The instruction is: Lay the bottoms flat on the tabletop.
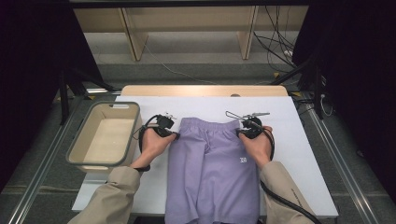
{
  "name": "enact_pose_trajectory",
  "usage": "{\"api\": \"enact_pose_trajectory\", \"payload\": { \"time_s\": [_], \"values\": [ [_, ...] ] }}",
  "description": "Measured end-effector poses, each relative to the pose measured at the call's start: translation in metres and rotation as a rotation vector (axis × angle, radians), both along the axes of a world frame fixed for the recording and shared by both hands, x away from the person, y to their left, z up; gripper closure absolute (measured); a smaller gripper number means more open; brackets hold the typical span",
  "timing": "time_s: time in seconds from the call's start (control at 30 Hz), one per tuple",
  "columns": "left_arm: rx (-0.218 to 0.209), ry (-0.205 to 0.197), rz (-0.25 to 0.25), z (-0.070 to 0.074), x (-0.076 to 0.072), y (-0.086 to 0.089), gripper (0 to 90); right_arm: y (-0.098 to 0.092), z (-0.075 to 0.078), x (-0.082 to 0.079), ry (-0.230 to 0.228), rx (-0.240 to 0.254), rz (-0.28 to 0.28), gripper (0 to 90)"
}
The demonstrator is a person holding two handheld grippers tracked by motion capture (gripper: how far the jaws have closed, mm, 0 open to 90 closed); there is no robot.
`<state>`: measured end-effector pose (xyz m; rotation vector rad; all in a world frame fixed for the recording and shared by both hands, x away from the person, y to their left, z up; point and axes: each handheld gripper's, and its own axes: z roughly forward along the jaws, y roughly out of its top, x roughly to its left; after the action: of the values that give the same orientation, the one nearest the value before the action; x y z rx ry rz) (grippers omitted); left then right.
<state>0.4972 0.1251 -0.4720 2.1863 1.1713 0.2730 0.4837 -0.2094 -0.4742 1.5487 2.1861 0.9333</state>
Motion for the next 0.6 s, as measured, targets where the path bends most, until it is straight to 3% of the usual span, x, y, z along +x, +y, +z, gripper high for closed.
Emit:
{"api": "enact_pose_trajectory", "payload": {
  "time_s": [0.2, 0.6],
  "values": [
    [0.008, -0.071, 0.015, 0.018, 0.008, 0.003, 87.8, -0.001, 0.006, 0.003, -0.034, 0.005, -0.015, 89.2],
    [0.019, -0.156, 0.064, 0.038, 0.022, 0.002, 87.1, 0.001, 0.03, 0.015, -0.123, -0.002, -0.015, 89.1]
  ]
}}
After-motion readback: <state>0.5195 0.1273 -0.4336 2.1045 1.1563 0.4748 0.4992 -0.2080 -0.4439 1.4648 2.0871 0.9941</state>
